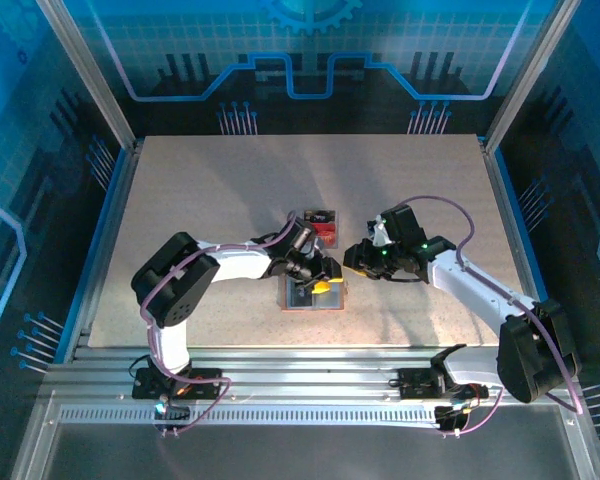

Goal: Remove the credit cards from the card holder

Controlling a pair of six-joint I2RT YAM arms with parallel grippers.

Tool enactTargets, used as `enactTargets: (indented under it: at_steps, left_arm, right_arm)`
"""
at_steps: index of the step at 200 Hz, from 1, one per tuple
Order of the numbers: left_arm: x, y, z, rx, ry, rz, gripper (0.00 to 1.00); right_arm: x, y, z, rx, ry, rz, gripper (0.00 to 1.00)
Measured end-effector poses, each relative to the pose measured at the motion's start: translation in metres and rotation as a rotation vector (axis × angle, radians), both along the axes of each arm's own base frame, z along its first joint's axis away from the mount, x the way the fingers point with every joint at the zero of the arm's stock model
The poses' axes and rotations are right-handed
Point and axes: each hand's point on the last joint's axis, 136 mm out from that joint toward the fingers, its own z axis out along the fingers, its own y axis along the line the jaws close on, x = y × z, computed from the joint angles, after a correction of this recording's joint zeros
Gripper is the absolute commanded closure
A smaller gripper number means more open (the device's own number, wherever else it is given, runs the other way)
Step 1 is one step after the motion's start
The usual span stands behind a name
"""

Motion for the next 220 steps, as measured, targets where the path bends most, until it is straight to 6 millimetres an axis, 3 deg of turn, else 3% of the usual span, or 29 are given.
enactTargets:
  at_steps: [31, 68, 142, 183, 220]
  left_arm:
    - [0.009, 0.007, 0.024, -0.026, -0.045, 0.026, 0.52]
    - [0.017, 0.040, 0.032, -0.017, -0.054, 0.101, 0.52]
    - [0.006, 0.094, 0.020, 0.027, -0.026, 0.192, 0.54]
    - [0.002, 0.102, 0.013, 0.042, -0.008, 0.202, 0.59]
    - [0.002, 0.102, 0.012, 0.040, -0.013, 0.195, 0.75]
  right_arm:
    - [-0.002, 0.005, -0.006, -0.004, 0.017, 0.017, 0.70]
    - [0.000, 0.018, -0.011, -0.004, 0.027, 0.049, 0.70]
    - [0.002, 0.056, -0.029, -0.012, 0.067, 0.124, 0.70]
    - [-0.004, 0.071, -0.047, -0.016, 0.108, 0.155, 0.70]
    - [-0.007, 0.078, -0.058, -0.021, 0.133, 0.165, 0.72]
